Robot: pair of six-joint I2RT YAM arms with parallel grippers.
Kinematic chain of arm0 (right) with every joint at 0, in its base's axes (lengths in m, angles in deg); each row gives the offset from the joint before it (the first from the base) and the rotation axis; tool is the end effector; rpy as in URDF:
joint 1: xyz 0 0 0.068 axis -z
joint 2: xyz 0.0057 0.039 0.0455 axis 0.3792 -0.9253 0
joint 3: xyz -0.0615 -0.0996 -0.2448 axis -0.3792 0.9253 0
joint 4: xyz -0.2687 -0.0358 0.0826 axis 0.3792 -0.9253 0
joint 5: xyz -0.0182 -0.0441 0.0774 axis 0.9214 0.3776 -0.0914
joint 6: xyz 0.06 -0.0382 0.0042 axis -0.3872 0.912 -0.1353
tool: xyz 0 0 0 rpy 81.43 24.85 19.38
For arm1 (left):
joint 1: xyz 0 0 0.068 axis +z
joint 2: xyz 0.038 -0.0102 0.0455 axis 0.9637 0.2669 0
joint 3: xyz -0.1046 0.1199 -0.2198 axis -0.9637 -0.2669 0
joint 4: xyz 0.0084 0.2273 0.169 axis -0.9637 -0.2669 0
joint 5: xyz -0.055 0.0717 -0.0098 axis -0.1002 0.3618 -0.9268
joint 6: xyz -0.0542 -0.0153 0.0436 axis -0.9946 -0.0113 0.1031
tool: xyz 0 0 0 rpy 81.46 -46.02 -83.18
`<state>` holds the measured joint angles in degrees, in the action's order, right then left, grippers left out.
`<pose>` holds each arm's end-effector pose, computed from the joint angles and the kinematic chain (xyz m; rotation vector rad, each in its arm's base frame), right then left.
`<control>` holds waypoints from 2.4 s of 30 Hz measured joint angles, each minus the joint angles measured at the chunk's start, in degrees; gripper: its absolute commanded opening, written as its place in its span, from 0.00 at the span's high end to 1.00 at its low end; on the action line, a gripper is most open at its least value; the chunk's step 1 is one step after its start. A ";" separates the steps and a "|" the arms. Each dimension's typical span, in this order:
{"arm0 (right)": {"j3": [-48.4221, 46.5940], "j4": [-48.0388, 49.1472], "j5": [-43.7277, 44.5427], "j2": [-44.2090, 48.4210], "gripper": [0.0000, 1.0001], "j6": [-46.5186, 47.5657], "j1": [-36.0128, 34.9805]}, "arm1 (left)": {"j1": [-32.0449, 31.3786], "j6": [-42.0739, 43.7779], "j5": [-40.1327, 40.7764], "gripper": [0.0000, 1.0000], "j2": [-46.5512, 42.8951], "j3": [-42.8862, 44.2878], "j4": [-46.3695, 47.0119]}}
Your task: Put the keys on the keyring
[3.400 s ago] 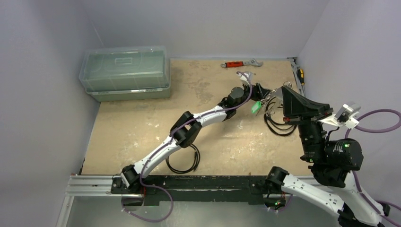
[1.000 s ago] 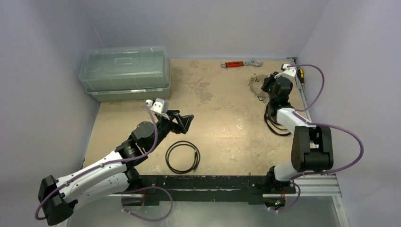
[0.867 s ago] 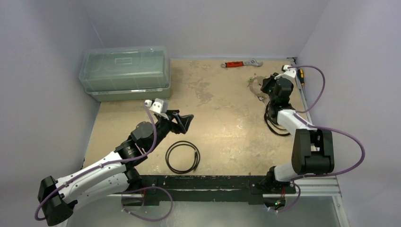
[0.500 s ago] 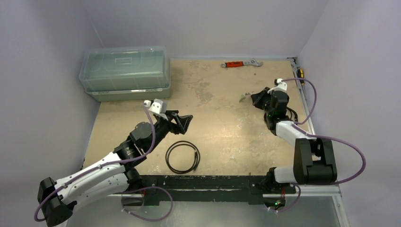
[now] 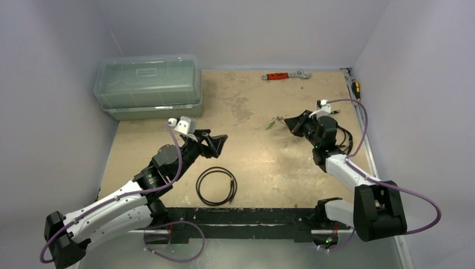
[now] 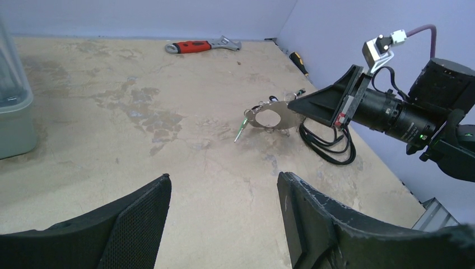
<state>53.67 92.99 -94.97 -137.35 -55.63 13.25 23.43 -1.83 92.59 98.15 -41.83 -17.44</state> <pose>0.2875 0.0588 0.1964 0.2698 1.8425 0.7521 0.1570 -0.1649 0.2979 0.1153 1.6119 -0.7771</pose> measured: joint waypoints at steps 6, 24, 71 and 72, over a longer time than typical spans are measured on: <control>-4.28 -0.04 -0.15 0.35 1.00 -0.66 -0.28 | 0.00 0.02 0.39 0.32 0.00 0.00 -0.02; -23.67 -0.98 7.08 -12.20 1.00 4.37 11.74 | 0.00 0.00 0.35 0.32 0.76 0.00 -0.07; -42.12 -13.90 13.29 -35.50 0.82 10.51 19.89 | -0.07 -0.02 -1.40 0.33 4.98 3.41 -3.67; -43.74 -15.93 13.29 -38.18 0.73 10.73 20.33 | -0.07 0.00 -1.38 0.33 4.66 4.44 -4.94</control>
<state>9.94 77.05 -81.68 -175.53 -44.90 33.57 23.37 -1.83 91.21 102.80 -37.39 -22.38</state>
